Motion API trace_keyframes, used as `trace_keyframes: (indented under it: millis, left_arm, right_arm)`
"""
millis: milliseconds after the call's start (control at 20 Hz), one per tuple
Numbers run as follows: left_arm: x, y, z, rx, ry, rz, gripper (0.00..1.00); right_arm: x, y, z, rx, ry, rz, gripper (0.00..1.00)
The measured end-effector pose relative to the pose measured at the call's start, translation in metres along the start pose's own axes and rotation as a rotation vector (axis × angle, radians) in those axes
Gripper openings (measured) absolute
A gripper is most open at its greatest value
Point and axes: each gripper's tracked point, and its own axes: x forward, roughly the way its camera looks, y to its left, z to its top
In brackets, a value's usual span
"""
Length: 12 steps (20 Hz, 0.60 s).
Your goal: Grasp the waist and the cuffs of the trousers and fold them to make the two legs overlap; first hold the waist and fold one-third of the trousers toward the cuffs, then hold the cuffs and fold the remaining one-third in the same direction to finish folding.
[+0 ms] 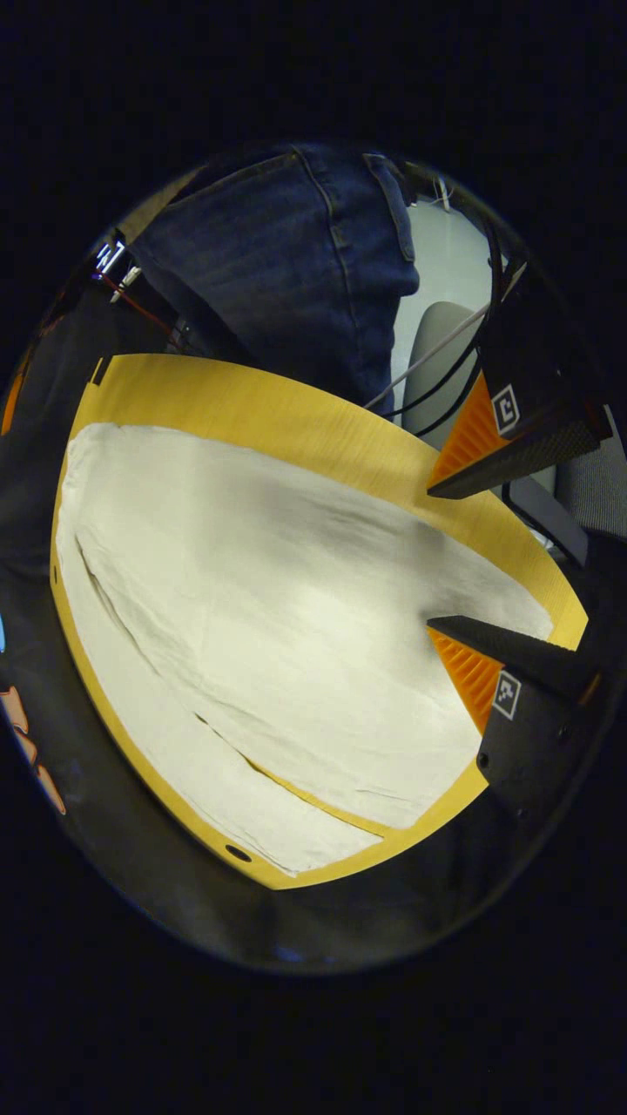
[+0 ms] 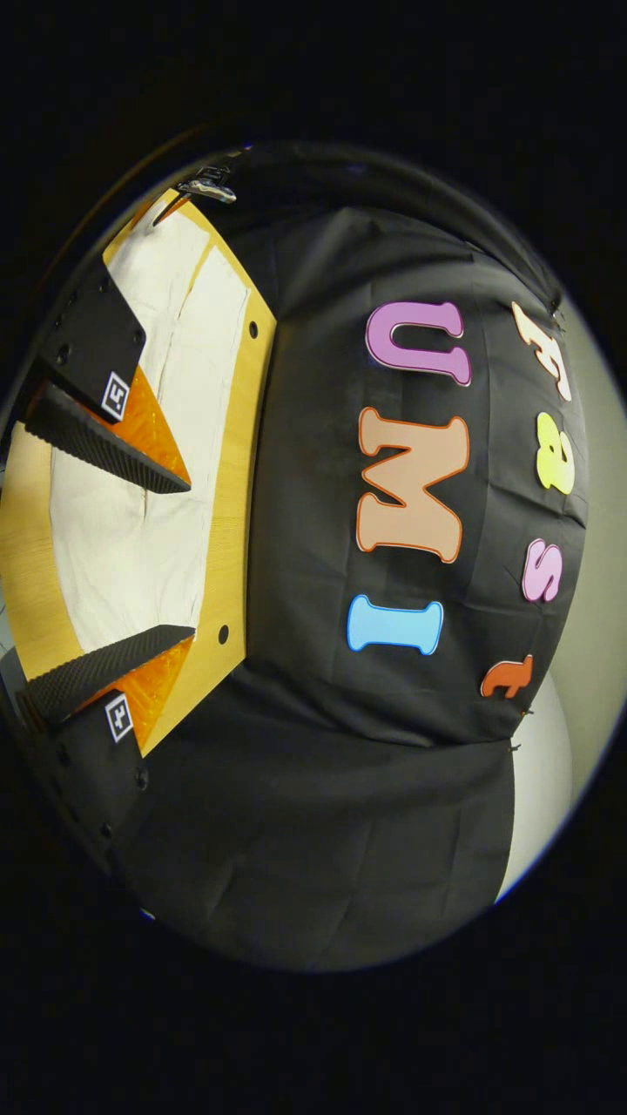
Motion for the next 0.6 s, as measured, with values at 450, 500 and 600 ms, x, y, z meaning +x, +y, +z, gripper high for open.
trace_keyframes:
  millis: [450, 500, 600]
  left_arm:
    - [0.015, -0.001, -0.016, 0.082, 0.106, -0.055, 0.79]
    - [0.015, -0.001, -0.017, 0.087, 0.115, -0.059, 0.79]
    - [0.015, -0.002, -0.017, 0.114, 0.122, -0.066, 0.76]
  right_arm:
    - [0.008, 0.022, -0.012, -0.016, 0.038, 0.073, 0.98]
    - [0.009, 0.023, -0.014, -0.020, 0.046, 0.079, 0.98]
    - [0.009, 0.026, -0.020, -0.026, 0.060, 0.091, 0.97]
